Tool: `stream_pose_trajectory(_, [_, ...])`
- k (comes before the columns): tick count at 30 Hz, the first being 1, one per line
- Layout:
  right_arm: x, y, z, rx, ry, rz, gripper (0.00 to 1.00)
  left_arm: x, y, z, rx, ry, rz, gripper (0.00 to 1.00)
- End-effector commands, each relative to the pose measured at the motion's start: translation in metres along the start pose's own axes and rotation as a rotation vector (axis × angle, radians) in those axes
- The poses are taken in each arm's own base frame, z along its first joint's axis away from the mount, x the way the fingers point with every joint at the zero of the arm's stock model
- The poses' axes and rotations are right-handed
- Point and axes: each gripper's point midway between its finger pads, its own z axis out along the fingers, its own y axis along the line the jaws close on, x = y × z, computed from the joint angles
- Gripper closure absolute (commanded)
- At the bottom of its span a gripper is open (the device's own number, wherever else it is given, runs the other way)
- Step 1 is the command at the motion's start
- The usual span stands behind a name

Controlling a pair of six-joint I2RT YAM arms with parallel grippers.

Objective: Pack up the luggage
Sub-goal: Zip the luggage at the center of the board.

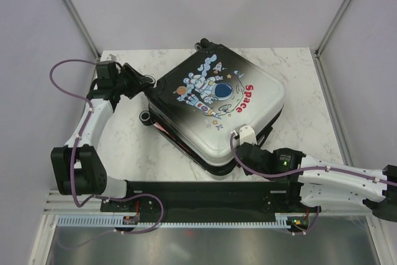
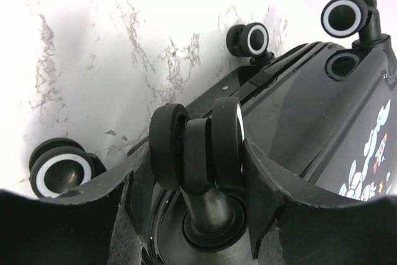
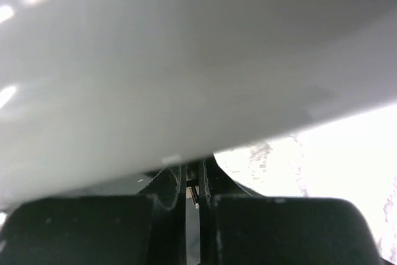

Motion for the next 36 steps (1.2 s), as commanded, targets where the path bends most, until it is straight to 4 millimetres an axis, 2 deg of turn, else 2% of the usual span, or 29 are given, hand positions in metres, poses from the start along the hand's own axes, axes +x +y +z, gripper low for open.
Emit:
stream_pose_trajectory(1, [-0.062, -0.027, 0.004, 0.121, -0.253, 0.148, 1.00, 0.017, -0.007, -0.019, 0.032, 0.010, 0.017, 0.98])
stream_pose_trajectory(2, [-0.064, -0.035, 0.008, 0.141, -0.249, 0.145, 1.00, 0.014, -0.008, -0.026, 0.037, -0.011, 0.020, 0.98])
stream_pose_trajectory(4, [-0.071, -0.033, 0.015, 0.124, -0.252, 0.140, 1.00, 0.018, -0.004, -0.030, 0.026, -0.019, 0.012, 0.98])
stream_pose_trajectory(7, [-0.081, -0.041, 0.020, 0.150, -0.248, 0.101, 1.00, 0.023, -0.009, -0.044, 0.051, -0.032, -0.023, 0.98])
stream_pose_trajectory(9, [-0.088, -0.042, 0.019, 0.143, -0.248, 0.075, 1.00, 0.026, -0.011, -0.054, 0.065, -0.045, -0.048, 0.98])
stream_pose_trajectory(12, [-0.088, -0.040, 0.016, 0.121, -0.239, 0.043, 1.00, 0.028, -0.018, -0.068, 0.097, -0.066, -0.078, 0.98])
stream_pose_trajectory(14, [-0.090, -0.038, 0.007, 0.094, -0.256, 0.044, 1.00, 0.032, -0.020, -0.075, 0.115, -0.065, -0.093, 0.98])
stream_pose_trajectory(17, [-0.093, -0.031, -0.010, 0.014, -0.280, 0.022, 1.00, 0.037, -0.021, -0.086, 0.134, -0.077, -0.126, 0.98])
stream_pose_trajectory(21, [-0.097, -0.008, -0.036, -0.162, -0.286, -0.071, 1.00, 0.052, -0.023, -0.091, 0.144, -0.071, -0.144, 0.98])
stream_pose_trajectory(22, [-0.103, -0.004, -0.044, -0.195, -0.307, -0.094, 1.00, 0.053, -0.025, -0.093, 0.149, -0.076, -0.143, 0.98])
stream_pose_trajectory(26, [-0.102, 0.010, -0.048, -0.263, -0.263, -0.139, 1.00, 0.060, -0.020, -0.095, 0.130, -0.091, -0.142, 0.98])
stream_pose_trajectory(30, [-0.100, 0.009, -0.045, -0.239, -0.219, -0.158, 1.00, 0.061, -0.019, -0.097, 0.123, -0.101, -0.154, 0.98])
stream_pose_trajectory(36, [-0.112, 0.028, -0.055, -0.324, -0.272, -0.183, 1.00, 0.069, -0.026, -0.102, 0.125, -0.109, -0.160, 0.98])
